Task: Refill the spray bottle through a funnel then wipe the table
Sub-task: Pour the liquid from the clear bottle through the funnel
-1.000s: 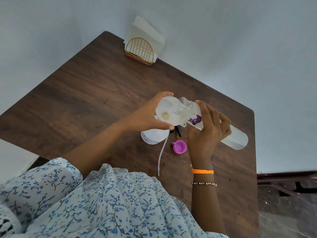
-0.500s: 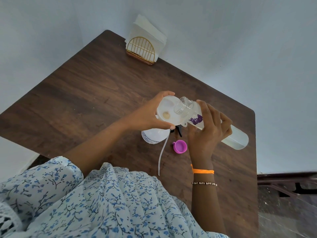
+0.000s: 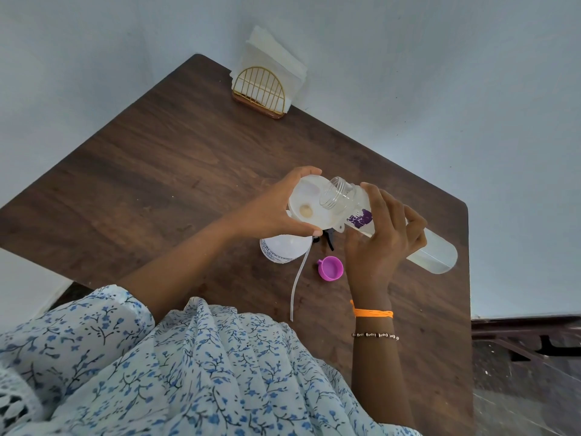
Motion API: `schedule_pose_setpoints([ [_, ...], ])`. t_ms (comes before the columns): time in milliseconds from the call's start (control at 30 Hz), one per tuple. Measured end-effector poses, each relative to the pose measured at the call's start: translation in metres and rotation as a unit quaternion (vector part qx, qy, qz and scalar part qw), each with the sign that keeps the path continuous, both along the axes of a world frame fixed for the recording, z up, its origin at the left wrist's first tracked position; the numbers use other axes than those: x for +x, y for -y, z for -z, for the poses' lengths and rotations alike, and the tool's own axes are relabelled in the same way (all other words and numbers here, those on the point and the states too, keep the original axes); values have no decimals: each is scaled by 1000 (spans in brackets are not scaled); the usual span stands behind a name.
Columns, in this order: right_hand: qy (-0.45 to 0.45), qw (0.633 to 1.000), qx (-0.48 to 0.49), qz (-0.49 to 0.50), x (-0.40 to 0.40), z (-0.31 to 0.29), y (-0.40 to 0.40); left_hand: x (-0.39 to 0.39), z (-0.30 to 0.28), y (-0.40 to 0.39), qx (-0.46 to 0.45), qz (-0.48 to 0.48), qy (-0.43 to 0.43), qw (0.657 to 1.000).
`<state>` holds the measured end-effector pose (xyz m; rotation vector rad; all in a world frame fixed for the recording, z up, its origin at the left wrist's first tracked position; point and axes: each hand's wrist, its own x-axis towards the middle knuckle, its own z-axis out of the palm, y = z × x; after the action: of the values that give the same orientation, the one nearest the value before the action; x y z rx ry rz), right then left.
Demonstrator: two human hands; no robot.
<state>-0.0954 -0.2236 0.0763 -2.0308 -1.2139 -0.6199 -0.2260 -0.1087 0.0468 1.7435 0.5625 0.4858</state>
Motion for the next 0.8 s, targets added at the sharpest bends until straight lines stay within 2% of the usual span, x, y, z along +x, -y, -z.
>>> schedule_pose_setpoints([
  [800,-1,1000,-2,-2,-1,-2,-2,1,1,0,1,1,-3,1000],
])
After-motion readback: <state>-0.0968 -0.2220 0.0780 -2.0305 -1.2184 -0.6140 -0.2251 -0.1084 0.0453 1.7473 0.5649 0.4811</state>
